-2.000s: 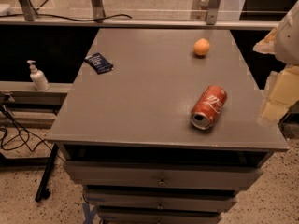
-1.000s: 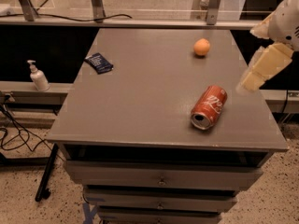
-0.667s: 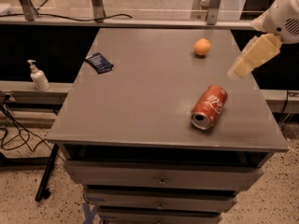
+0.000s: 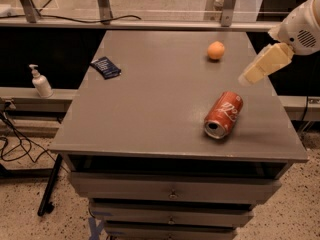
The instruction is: Move orange near rxbar blueberry
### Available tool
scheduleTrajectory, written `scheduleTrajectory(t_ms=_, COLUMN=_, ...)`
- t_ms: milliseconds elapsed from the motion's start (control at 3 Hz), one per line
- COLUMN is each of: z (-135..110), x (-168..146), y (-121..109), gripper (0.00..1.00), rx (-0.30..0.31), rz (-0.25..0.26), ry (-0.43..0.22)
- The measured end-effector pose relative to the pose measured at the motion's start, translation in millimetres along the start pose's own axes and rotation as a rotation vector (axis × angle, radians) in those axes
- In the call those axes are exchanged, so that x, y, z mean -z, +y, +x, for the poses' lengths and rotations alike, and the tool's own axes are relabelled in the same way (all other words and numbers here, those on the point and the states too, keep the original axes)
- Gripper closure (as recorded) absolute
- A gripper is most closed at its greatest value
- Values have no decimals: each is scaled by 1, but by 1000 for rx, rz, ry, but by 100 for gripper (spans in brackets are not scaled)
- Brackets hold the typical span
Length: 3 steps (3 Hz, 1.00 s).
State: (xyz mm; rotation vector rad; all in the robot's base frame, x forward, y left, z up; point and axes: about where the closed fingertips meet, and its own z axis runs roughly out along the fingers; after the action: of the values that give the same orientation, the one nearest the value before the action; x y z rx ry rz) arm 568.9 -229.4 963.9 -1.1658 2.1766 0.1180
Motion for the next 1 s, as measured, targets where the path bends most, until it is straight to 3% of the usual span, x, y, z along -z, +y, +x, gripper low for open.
scheduleTrajectory(t_ms=333, z=-7, x=-10, y=-4, gripper=0, rx=-72, rz=43, ry=-22)
scheduleTrajectory(t_ms=1000, z=-9, x=-10, y=-4, gripper=0, rx=-84, rz=45, ry=-27)
